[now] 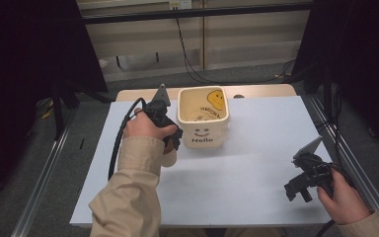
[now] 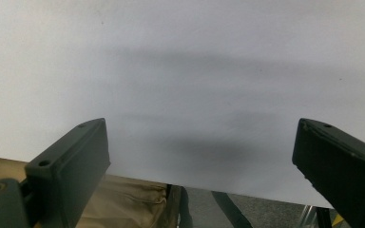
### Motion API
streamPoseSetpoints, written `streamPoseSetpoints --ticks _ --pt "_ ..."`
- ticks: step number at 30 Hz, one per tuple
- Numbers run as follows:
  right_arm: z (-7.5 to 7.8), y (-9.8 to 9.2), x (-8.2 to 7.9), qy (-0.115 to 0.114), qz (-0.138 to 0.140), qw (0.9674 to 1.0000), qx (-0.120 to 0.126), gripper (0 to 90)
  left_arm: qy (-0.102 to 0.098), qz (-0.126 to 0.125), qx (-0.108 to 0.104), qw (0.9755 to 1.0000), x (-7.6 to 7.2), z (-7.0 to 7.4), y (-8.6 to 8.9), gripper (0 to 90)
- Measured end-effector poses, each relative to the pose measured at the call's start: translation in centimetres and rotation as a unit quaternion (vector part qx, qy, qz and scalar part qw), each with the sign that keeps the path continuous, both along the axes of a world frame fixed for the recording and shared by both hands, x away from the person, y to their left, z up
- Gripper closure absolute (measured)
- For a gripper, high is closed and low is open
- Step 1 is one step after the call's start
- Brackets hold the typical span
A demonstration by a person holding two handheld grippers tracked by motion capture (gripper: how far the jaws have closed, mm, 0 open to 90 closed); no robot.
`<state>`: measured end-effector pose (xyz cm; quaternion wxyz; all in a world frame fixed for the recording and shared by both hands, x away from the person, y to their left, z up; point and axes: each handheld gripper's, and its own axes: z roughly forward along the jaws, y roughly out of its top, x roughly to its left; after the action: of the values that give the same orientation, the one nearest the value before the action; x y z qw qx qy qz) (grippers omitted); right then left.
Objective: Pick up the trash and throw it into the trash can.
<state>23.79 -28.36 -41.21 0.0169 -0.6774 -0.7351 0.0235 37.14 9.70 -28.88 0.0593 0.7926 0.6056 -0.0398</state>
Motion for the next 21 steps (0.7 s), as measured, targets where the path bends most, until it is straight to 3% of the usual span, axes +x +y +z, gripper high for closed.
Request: streamPoseSetpoints --ticks 6,14,16,21 --pt "0.1 0.0 0.0 -0.001 0.006 1.0 -0.004 5.1 -0.003 0.001 -0.001 1.0 1.0 3.1 0.1 20.7" --pt "0.1 0.0 0.0 -0.002 0.007 1.0 -0.001 5.1 -0.004 -0.001 -0.005 1.0 2.2 6.2 0.1 20.9" --pt "0.1 0.0 0.0 0.0 0.007 1.0 -0.003 5.2 -0.007 -0.001 0.004 1.0 2.6 6.9 0.0 20.9" --pt "0.3 0.0 0.0 0.001 0.006 1.0 -0.004 5.1 -0.01 -0.001 0.003 0.9999 3.4 8.3 -0.4 21.2"
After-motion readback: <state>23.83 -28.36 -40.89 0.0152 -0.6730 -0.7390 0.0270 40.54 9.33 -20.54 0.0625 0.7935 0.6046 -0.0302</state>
